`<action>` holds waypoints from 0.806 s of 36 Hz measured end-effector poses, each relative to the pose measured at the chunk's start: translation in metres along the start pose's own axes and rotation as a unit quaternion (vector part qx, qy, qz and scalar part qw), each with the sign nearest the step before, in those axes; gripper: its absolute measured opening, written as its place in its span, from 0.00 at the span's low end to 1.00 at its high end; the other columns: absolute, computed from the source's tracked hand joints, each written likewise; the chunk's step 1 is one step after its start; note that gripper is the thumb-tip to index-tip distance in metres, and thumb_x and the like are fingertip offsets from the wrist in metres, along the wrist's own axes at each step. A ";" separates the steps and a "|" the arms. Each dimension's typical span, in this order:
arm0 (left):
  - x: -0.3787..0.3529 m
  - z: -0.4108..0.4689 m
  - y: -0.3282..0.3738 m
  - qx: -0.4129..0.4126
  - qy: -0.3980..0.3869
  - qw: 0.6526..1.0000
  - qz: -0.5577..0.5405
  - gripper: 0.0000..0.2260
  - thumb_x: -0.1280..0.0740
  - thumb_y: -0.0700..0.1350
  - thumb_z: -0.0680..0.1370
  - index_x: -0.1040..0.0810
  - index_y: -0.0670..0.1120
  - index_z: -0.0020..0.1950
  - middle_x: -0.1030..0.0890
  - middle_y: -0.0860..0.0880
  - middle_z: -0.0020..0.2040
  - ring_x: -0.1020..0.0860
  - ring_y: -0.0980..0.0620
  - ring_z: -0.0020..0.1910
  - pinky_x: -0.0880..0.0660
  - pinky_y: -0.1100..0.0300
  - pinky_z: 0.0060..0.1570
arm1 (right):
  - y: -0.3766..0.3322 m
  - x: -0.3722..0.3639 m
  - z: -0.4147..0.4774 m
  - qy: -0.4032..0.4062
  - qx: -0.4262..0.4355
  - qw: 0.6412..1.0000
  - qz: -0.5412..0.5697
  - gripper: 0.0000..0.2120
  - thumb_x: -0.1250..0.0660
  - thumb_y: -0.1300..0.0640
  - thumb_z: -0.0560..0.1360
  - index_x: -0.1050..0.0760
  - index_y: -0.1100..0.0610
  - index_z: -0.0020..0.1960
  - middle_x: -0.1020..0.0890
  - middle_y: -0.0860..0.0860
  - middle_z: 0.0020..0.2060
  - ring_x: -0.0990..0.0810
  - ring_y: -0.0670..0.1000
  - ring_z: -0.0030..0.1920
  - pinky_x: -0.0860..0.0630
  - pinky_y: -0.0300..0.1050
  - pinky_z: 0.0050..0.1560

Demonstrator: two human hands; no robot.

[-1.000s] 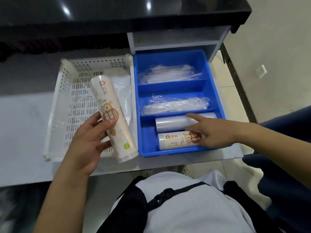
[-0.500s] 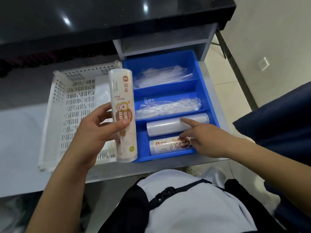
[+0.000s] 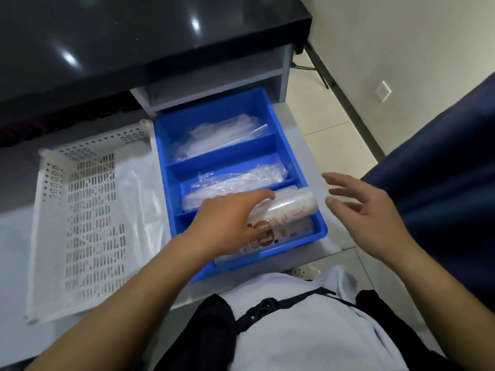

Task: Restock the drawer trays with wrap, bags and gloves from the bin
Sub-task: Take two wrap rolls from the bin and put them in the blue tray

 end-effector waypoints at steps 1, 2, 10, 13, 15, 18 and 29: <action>-0.005 0.003 0.002 -0.004 0.000 1.000 0.017 0.29 0.32 0.59 0.75 0.40 0.67 0.73 0.23 0.58 0.67 0.23 0.50 0.60 0.32 0.55 0.45 | 0.002 -0.003 -0.002 -0.008 0.001 1.000 -0.002 0.20 0.33 0.54 0.78 0.27 0.37 0.67 0.22 0.41 0.63 0.24 0.41 0.62 0.24 0.41 0.57; -0.008 0.005 0.002 -0.004 0.001 1.000 0.022 0.30 0.32 0.59 0.75 0.40 0.67 0.73 0.23 0.57 0.68 0.23 0.49 0.61 0.32 0.54 0.45 | 0.003 -0.006 -0.004 -0.016 0.005 1.000 -0.008 0.21 0.34 0.53 0.78 0.28 0.36 0.67 0.23 0.40 0.63 0.25 0.41 0.62 0.25 0.37 0.56; -0.026 0.006 -0.011 0.024 -0.018 0.998 0.060 0.31 0.32 0.58 0.76 0.41 0.66 0.76 0.24 0.58 0.67 0.25 0.50 0.63 0.30 0.54 0.46 | 0.005 -0.033 -0.011 -0.106 0.062 0.987 -0.104 0.20 0.34 0.52 0.78 0.29 0.39 0.69 0.29 0.36 0.68 0.32 0.36 0.67 0.35 0.27 0.61; -0.029 0.006 -0.010 0.029 -0.016 0.998 0.051 0.31 0.32 0.56 0.76 0.41 0.66 0.76 0.25 0.59 0.66 0.26 0.50 0.62 0.29 0.54 0.46 | 0.005 -0.040 -0.009 -0.124 0.079 0.979 -0.144 0.21 0.35 0.51 0.78 0.29 0.40 0.70 0.32 0.33 0.66 0.36 0.34 0.65 0.41 0.24 0.60; -0.029 0.006 -0.011 0.034 -0.015 0.998 0.045 0.31 0.31 0.56 0.76 0.41 0.66 0.76 0.25 0.59 0.66 0.26 0.50 0.63 0.27 0.53 0.49 | 0.005 -0.041 -0.008 -0.130 0.090 0.974 -0.161 0.21 0.36 0.50 0.78 0.30 0.40 0.70 0.34 0.31 0.64 0.39 0.32 0.63 0.43 0.21 0.58; -0.031 0.004 -0.011 0.047 -0.009 0.998 0.034 0.31 0.32 0.55 0.77 0.41 0.65 0.77 0.25 0.58 0.68 0.26 0.51 0.64 0.25 0.52 0.53 | 0.007 -0.043 -0.006 -0.147 0.093 0.970 -0.169 0.21 0.36 0.49 0.78 0.30 0.42 0.71 0.34 0.32 0.66 0.39 0.31 0.63 0.40 0.24 0.61; -0.036 -0.003 0.006 0.075 0.033 0.997 0.014 0.30 0.32 0.46 0.79 0.38 0.60 0.78 0.27 0.54 0.72 0.27 0.48 0.65 0.28 0.54 0.58 | -0.005 -0.042 -0.005 -0.174 0.122 0.959 -0.187 0.22 0.33 0.49 0.77 0.29 0.47 0.71 0.36 0.45 0.76 0.27 0.48 0.66 0.31 0.35 0.58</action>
Point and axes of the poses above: each hand's wrist, its own z-axis towards the middle knuckle, its own x-axis out of the back of the hand, y = z × x, the point moved 10 cm from there along z, towards the middle knuckle
